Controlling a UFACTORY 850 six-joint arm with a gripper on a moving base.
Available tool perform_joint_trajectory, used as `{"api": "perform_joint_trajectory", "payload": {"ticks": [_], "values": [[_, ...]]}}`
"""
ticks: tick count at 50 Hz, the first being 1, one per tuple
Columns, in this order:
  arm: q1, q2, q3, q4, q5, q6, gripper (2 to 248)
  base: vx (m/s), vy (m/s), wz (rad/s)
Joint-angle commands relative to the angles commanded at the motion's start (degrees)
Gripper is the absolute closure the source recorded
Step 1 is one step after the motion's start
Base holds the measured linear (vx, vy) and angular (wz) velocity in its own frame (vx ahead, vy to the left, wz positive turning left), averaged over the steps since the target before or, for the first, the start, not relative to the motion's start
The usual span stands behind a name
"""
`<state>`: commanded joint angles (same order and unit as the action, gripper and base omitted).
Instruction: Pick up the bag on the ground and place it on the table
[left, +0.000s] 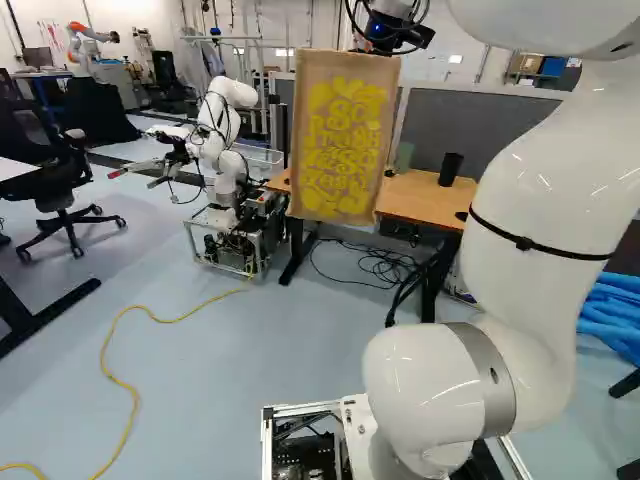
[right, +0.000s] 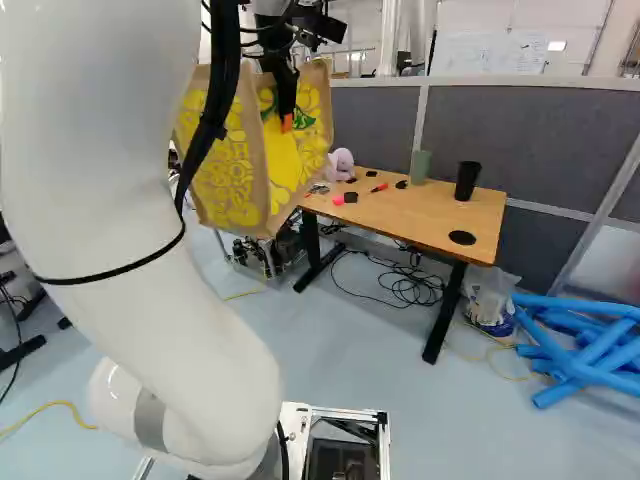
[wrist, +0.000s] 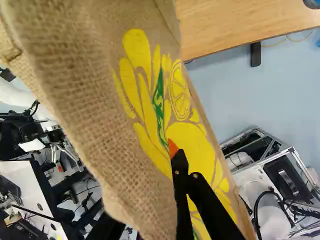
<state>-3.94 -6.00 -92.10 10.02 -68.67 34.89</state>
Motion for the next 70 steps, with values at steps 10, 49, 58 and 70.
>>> {"api": "perform_joint_trajectory", "payload": {"ticks": [10, 49, 58, 70], "values": [[0.00, 0.00, 0.00, 0.00, 0.00, 0.00, 218, 0.002, -0.182, -0.061], [0.00, 0.00, 0.00, 0.00, 0.00, 0.00, 218, 0.121, -0.112, -0.328], [0.00, 0.00, 0.00, 0.00, 0.00, 0.00, 218, 0.178, -0.058, -0.343], [0.00, 0.00, 0.00, 0.00, 0.00, 0.00, 218, 0.131, 0.042, -0.190]]}}
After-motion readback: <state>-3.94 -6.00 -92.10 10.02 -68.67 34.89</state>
